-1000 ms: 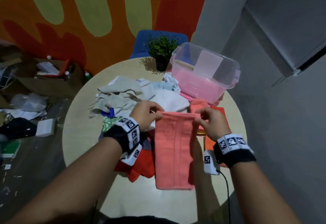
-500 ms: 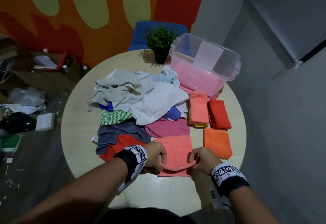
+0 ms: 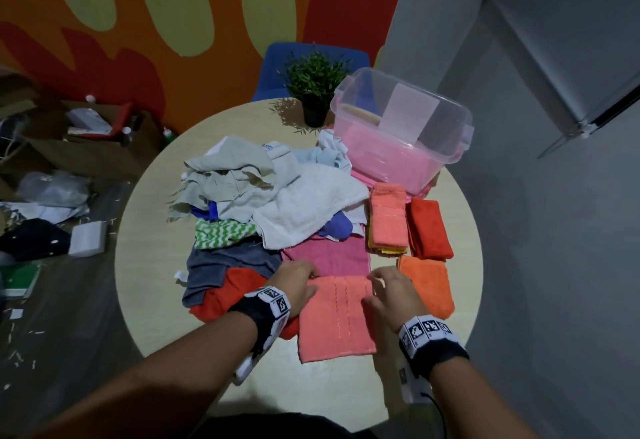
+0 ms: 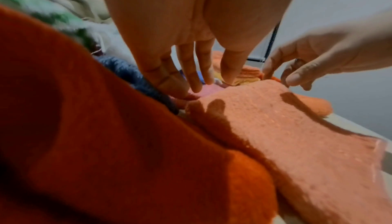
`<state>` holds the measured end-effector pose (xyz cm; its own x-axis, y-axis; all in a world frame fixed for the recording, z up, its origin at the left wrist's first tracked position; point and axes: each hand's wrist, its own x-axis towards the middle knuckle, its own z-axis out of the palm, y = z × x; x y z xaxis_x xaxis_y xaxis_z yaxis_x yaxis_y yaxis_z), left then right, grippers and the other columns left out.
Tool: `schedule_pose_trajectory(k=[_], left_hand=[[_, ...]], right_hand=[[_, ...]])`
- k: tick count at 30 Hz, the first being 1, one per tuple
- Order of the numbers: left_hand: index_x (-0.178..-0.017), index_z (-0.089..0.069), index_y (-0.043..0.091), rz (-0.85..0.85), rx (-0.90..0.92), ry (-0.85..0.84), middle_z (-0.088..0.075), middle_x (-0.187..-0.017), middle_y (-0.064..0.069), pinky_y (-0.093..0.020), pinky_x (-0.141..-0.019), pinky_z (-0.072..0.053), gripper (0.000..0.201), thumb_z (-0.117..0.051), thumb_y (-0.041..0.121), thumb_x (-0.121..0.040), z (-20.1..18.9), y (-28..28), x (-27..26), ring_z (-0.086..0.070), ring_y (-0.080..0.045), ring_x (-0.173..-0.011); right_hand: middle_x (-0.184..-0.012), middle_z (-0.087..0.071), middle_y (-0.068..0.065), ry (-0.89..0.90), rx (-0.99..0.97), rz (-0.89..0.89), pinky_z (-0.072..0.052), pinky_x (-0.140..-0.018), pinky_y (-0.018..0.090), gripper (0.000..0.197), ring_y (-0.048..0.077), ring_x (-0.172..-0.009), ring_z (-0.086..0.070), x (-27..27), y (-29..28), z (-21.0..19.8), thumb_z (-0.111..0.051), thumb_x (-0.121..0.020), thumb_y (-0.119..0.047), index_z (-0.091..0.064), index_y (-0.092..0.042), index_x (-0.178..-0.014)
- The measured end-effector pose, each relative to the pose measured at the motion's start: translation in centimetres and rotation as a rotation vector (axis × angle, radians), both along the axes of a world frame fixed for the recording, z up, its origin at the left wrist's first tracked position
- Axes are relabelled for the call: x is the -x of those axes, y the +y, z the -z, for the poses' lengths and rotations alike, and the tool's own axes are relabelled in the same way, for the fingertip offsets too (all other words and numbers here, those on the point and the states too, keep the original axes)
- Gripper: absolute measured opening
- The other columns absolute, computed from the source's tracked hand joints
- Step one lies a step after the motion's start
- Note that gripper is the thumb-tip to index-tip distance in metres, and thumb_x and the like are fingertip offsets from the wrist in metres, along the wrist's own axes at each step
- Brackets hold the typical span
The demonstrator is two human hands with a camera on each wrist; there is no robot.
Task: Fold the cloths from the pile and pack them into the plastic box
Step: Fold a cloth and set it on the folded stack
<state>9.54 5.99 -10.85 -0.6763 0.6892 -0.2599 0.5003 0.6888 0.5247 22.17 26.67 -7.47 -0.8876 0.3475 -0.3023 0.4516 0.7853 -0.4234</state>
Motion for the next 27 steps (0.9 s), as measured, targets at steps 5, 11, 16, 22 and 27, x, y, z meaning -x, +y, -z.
schedule_pose_trajectory(k=[5,11,16,22,27], left_hand=[[-0.128,-0.054,0.02,0.028,0.168,-0.035,-0.053,-0.132,-0.002,-0.038,-0.106,-0.039,0.043,-0.069,0.029,-0.088,2.0,0.5,0.7,-0.041,-0.029,-0.126],[-0.095,-0.052,0.022,-0.031,0.014,-0.099,-0.058,-0.101,-0.006,-0.036,-0.085,-0.045,0.007,-0.057,0.025,-0.093,2.1,0.1,0.9,-0.054,-0.027,-0.099],[-0.103,-0.048,0.036,-0.406,-0.512,-0.586,-0.063,-0.096,-0.011,-0.04,-0.079,-0.052,0.027,-0.068,0.032,-0.085,1.0,0.5,1.0,-0.064,-0.027,-0.084],[-0.121,-0.061,0.012,-0.463,-0.712,-1.069,-0.072,-0.107,-0.01,-0.036,-0.076,-0.056,0.025,-0.062,0.011,-0.095,-1.8,1.9,1.0,-0.069,-0.027,-0.097],[-0.127,-0.058,0.004,-0.45,-0.774,-0.967,-0.067,-0.123,-0.019,-0.047,-0.1,-0.05,0.031,-0.06,0.013,-0.096,-1.3,2.0,0.5,-0.064,-0.034,-0.114]], right_hand=[[-0.135,-0.053,-0.001,-0.152,-0.026,-0.119,-0.041,-0.107,0.04,0.062,0.025,-0.125,-0.048,2.5,-0.6,1.6,-0.074,-0.082,-0.032,-0.047,-0.028,-0.138],[-0.078,-0.06,-0.001,0.0,0.136,-0.02,-0.04,-0.065,0.028,0.015,0.017,-0.075,-0.057,1.6,0.2,2.2,-0.072,-0.079,-0.022,-0.06,-0.015,-0.084],[-0.081,-0.064,-0.006,0.165,0.488,0.222,-0.044,-0.068,0.023,0.021,0.008,-0.074,-0.059,1.5,1.5,0.5,-0.076,-0.082,-0.012,-0.059,-0.022,-0.088],[-0.098,-0.074,0.004,0.374,0.764,0.404,-0.055,-0.085,0.035,0.011,0.018,-0.093,-0.07,2.4,1.6,-1.6,-0.069,-0.091,-0.016,-0.065,-0.015,-0.101],[-0.105,-0.075,0.006,0.257,0.911,0.438,-0.055,-0.091,0.044,0.032,0.024,-0.101,-0.071,2.0,1.0,-0.1,-0.075,-0.085,-0.023,-0.065,-0.015,-0.115]])
